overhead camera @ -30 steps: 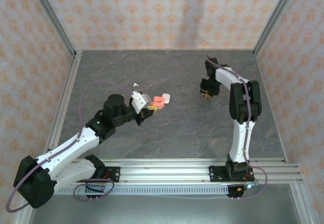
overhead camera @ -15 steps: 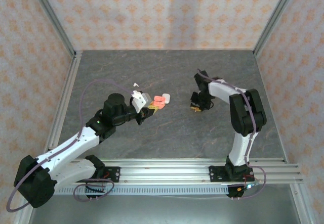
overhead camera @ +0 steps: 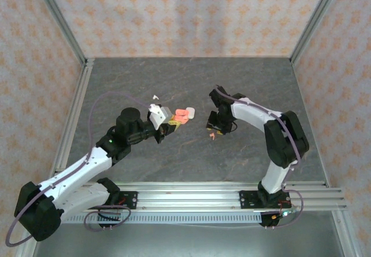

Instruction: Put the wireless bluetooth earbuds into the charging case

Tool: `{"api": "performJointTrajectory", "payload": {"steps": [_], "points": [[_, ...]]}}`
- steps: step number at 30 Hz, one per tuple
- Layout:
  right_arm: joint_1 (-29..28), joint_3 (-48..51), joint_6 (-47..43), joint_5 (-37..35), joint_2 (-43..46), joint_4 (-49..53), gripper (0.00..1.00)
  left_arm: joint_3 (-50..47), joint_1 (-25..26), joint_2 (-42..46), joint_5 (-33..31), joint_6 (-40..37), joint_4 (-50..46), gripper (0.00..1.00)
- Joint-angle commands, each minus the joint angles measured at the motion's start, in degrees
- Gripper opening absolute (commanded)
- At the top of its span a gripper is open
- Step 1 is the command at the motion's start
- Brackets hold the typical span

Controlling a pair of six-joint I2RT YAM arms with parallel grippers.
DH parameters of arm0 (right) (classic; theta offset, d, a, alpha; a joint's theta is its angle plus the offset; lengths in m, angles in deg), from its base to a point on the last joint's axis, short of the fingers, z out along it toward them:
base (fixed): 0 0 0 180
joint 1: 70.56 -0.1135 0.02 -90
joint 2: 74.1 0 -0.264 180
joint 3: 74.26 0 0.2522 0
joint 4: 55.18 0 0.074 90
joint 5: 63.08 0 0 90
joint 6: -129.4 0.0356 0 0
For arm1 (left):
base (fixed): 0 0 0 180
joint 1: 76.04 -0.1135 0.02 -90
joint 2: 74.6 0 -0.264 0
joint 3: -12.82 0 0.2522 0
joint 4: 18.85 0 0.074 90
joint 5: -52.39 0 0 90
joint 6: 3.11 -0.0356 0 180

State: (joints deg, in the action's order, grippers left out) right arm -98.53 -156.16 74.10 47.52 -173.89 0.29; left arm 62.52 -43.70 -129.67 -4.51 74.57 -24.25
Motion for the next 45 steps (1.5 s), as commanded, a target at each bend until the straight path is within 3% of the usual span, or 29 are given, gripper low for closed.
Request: {"api": "performJointTrajectory", "payload": {"steps": [1, 18, 45], "points": [[0.0, -3.7, -0.5, -3.9, 2.0, 5.5, 0.42, -0.6, 0.5, 2.0, -0.4, -0.8, 0.6, 0.00], [-4.1, -12.0, -9.3, -8.3, -10.3, 15.5, 0.44, -1.5, 0.5, 2.2, -1.3, -1.1, 0.0, 0.00], [-5.5, -11.8, -9.1, -6.8, -14.2, 12.9, 0.36, 0.5, 0.4, -2.6, 0.3, -1.2, 1.3, 0.00]]}}
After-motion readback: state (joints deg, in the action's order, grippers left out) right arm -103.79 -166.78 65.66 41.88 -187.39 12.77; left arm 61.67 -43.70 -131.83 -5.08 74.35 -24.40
